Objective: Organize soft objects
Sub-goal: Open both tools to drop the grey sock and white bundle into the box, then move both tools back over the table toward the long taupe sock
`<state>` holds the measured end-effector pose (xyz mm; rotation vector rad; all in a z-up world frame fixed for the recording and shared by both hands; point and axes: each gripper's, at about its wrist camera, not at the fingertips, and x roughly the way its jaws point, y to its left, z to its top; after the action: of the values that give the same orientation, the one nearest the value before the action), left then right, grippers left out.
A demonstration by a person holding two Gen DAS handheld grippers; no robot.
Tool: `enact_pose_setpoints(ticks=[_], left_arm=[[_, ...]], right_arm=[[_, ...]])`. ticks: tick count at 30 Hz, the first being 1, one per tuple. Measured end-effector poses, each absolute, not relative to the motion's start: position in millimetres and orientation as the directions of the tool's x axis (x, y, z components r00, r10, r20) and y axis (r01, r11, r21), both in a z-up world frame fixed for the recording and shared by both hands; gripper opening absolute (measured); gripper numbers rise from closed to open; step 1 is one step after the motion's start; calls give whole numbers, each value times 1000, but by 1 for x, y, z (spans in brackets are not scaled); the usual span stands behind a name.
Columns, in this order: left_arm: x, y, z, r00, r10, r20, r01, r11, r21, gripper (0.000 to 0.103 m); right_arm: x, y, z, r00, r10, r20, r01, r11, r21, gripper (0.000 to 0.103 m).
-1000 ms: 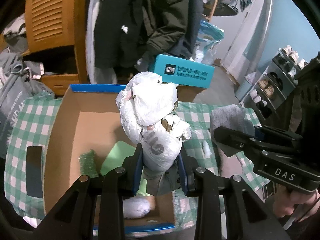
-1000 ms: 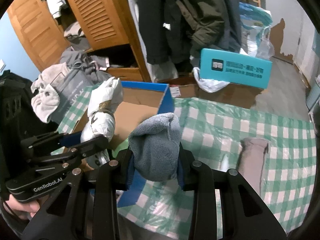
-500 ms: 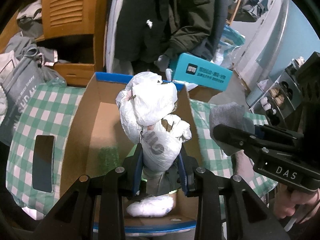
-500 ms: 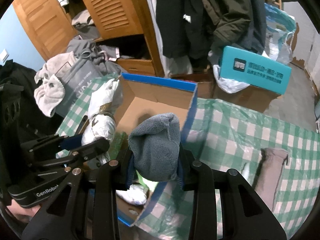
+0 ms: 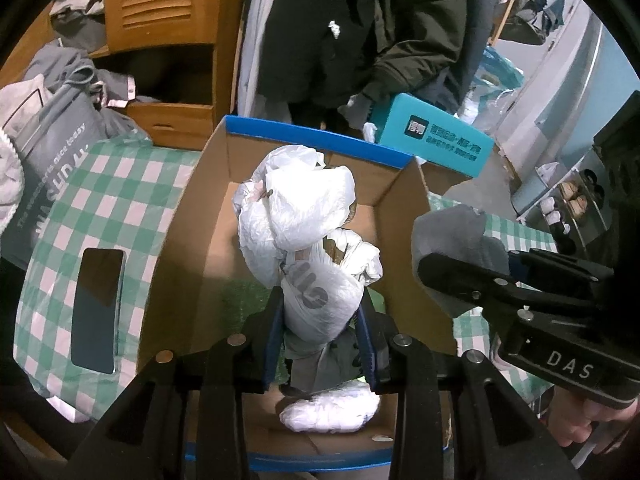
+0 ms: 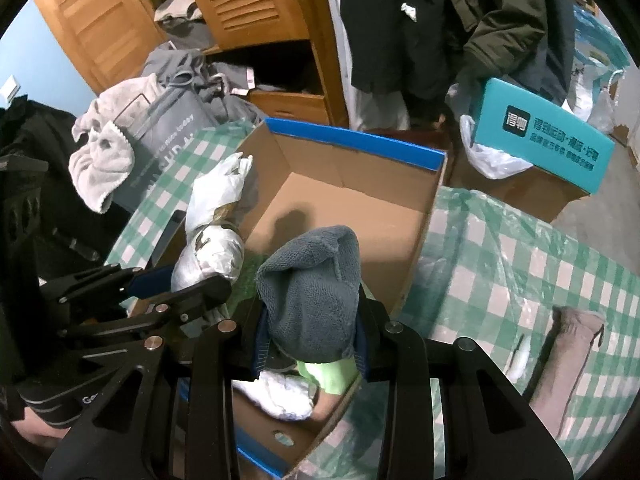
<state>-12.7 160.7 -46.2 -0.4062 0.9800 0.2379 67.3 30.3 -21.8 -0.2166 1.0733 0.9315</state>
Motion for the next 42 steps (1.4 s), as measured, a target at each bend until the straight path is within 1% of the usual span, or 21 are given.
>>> enact_pose_setpoints(ticks=[3,4,8,9,11,12,14,16,19,22,24,27,42], left_arm=[[-14,164,-47,537,21,-843,-385,895,-223,33],[-14,164,-46,538,25,-842,-388,895,-221,33],[-16,164,-44,545,47,-837,-396,894,-208,42],[-16,165,-44,546,48,-836,-397,894,-207,44],[-16,165,-44,546,53,-836,-401,893,-205,48],[-16,166,-43,545,58,-836,-404,892,-202,50],[-16,166,-43,544,60,-837,-409,890,-201,51],[-16,166,-43,542,59,-838,-410,889,-203,51],[-15,164,-42,545,58,-836,-407,890,-204,53],[-15,162,-41,546,57,-836,-403,893,-202,54],[-15,160,-39,549,53,-834,-400,893,-207,59],[-15,155,-36,559,53,-827,-394,895,-209,63],[0,120,-27,568,25,-823,-323,926,-194,63]], right_arm=[[67,34,-22,148,544,-826,-743,612,269,33],[67,35,-23,147,544,-826,-744,611,270,34],[68,37,-23,146,545,-826,-744,610,271,38],[68,37,-23,147,545,-825,-743,611,271,40],[69,38,-22,148,547,-824,-743,611,272,49],[69,37,-22,149,549,-822,-745,609,272,50],[69,35,-19,159,551,-819,-744,612,267,56],[70,32,-17,163,557,-814,-741,614,271,58],[73,27,-14,175,560,-810,-732,624,274,63],[76,21,-11,187,560,-807,-721,637,275,63],[77,16,-10,193,560,-806,-714,644,276,63],[80,8,-8,205,555,-806,-699,659,276,66],[92,-38,-9,246,528,-813,-648,713,267,66]])
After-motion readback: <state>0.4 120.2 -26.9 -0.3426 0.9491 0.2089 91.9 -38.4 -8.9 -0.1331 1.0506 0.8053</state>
